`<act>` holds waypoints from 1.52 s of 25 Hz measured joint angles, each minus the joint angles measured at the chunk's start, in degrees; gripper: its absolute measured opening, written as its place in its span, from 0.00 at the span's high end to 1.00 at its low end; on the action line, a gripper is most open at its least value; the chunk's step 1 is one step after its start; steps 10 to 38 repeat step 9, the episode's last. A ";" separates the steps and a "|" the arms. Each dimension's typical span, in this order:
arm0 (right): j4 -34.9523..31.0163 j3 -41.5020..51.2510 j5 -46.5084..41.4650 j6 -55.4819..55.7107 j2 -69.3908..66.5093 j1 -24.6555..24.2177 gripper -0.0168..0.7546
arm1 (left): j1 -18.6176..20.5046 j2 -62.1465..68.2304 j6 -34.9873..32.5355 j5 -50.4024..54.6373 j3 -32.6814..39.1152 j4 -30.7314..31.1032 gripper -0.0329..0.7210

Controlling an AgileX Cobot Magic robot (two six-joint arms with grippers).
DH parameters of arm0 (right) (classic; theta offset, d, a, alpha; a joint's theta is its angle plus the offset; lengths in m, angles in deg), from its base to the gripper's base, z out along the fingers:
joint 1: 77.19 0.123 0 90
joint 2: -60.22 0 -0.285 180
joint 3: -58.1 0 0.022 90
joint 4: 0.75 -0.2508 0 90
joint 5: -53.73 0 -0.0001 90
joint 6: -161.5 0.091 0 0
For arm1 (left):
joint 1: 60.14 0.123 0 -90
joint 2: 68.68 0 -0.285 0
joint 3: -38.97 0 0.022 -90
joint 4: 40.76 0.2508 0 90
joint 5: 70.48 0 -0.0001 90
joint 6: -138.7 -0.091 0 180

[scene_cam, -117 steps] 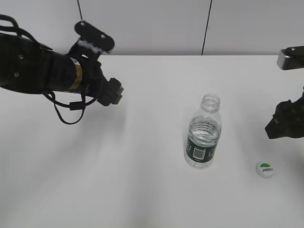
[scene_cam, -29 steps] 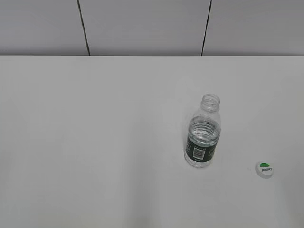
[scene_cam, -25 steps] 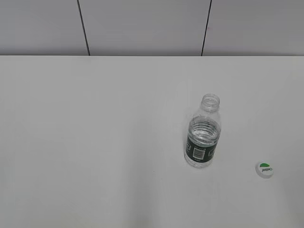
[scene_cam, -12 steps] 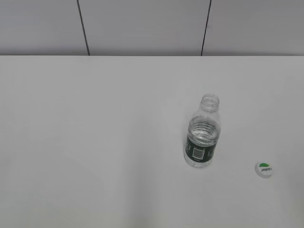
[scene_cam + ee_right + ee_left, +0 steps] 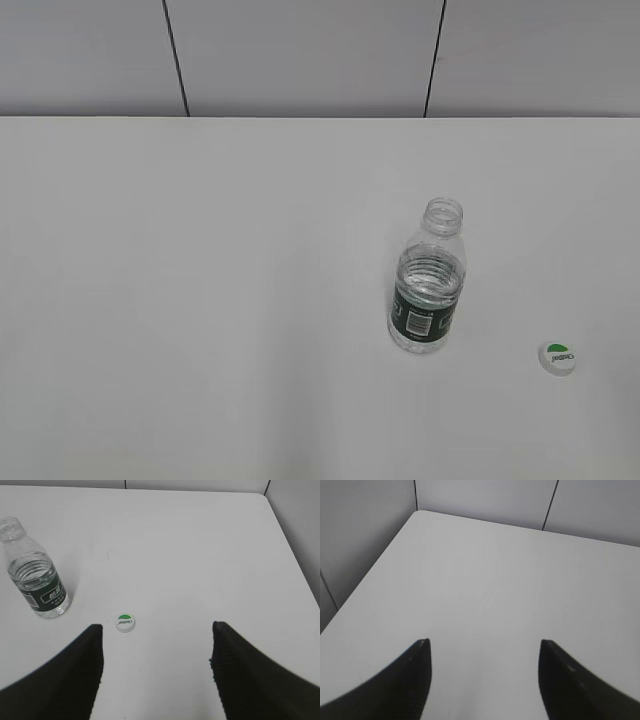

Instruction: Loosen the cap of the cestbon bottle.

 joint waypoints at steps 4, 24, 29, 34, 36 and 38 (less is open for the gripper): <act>0.00 0.00 0.00 0.00 0.00 0.00 0.31 | 0.00 0.00 0.00 0.00 0.00 0.00 0.28; 0.00 0.00 0.00 0.00 0.00 -0.07 0.31 | 0.00 0.00 0.00 0.00 0.00 0.00 0.29; 0.00 0.00 0.00 0.00 0.00 -0.07 0.31 | 0.00 0.00 0.00 0.00 0.00 0.00 0.29; 0.00 0.00 0.00 0.00 0.00 -0.07 0.31 | 0.00 0.00 0.00 0.00 0.00 0.00 0.29; 0.00 0.00 0.00 0.00 0.00 -0.07 0.31 | 0.00 0.00 0.00 0.00 0.00 0.00 0.29; 0.00 0.00 0.00 0.00 0.00 -0.07 0.31 | 0.00 0.00 0.00 0.00 0.00 0.00 0.29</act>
